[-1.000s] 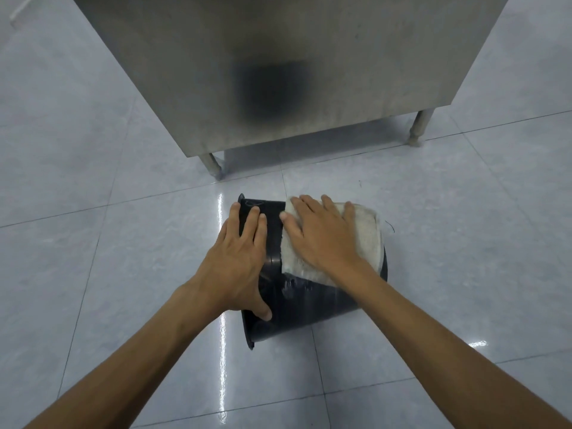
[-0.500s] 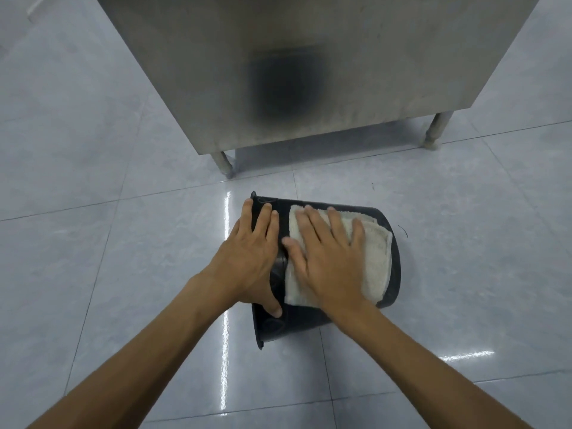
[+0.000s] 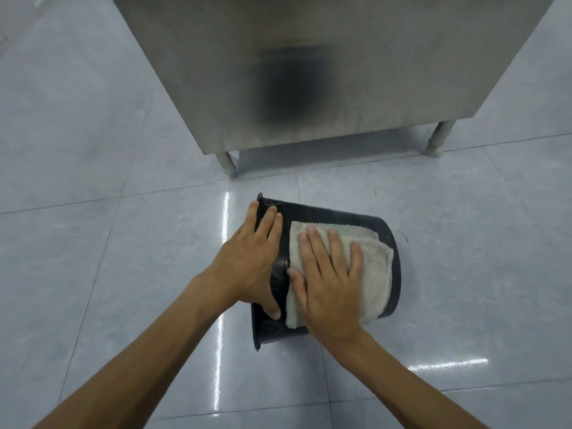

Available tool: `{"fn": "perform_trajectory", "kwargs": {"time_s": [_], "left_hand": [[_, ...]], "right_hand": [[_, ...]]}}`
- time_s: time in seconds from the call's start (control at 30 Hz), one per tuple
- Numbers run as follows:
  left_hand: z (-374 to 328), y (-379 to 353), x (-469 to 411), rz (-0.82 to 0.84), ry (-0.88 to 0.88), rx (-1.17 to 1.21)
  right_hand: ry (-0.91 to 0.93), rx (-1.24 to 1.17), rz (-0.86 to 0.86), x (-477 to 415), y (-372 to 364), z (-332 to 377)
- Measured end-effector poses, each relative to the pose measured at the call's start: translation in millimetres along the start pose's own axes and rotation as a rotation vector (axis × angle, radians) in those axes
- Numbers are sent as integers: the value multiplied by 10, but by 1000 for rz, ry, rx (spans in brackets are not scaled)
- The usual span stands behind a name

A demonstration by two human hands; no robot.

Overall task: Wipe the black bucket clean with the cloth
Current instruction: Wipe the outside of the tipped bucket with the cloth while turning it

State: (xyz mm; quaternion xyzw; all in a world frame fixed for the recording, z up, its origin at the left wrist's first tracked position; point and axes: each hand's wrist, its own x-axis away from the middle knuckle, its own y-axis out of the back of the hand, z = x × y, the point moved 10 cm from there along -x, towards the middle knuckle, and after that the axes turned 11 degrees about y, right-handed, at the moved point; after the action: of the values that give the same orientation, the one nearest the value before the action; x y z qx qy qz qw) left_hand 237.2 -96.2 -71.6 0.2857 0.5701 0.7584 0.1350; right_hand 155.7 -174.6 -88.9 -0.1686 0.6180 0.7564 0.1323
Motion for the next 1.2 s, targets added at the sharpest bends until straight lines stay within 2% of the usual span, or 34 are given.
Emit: {"fn": "perform_trajectory", "kwargs": {"time_s": [0.1,0.2,0.27,0.4,0.53,0.63,0.73,0.87,1.03,1.1,1.2], "left_hand": [[17,35,-72,26,19,-3],[75,-1,-125,120,48,43],[103,-12,-162,152,55,38],[132,25,-250,215,69,26],[122,9,-252,187,37,-8],[73,49,-204,97,-13,-52],[49,45,-175,70,-24,-45],[153,-8,-270,191,11,57],[168,-34,-302,242,-45,34],[148,-81,-244,224,-50,34],[127,-74,-216,190,-70,18]], "right_hand": [[-46,-15,13,-299,3,-174],[-54,-87,123,-599,-76,-293],[-1,-77,131,-594,-100,-276],[167,-112,6,-114,-32,-114],[356,-86,-58,188,26,-19],[177,-113,17,-166,-1,-188],[-57,-191,183,-697,-157,-446],[38,-187,235,-707,-178,-374],[203,-175,109,59,84,-61],[153,-169,104,10,110,-129],[-56,-165,212,-377,-7,-379]]}}
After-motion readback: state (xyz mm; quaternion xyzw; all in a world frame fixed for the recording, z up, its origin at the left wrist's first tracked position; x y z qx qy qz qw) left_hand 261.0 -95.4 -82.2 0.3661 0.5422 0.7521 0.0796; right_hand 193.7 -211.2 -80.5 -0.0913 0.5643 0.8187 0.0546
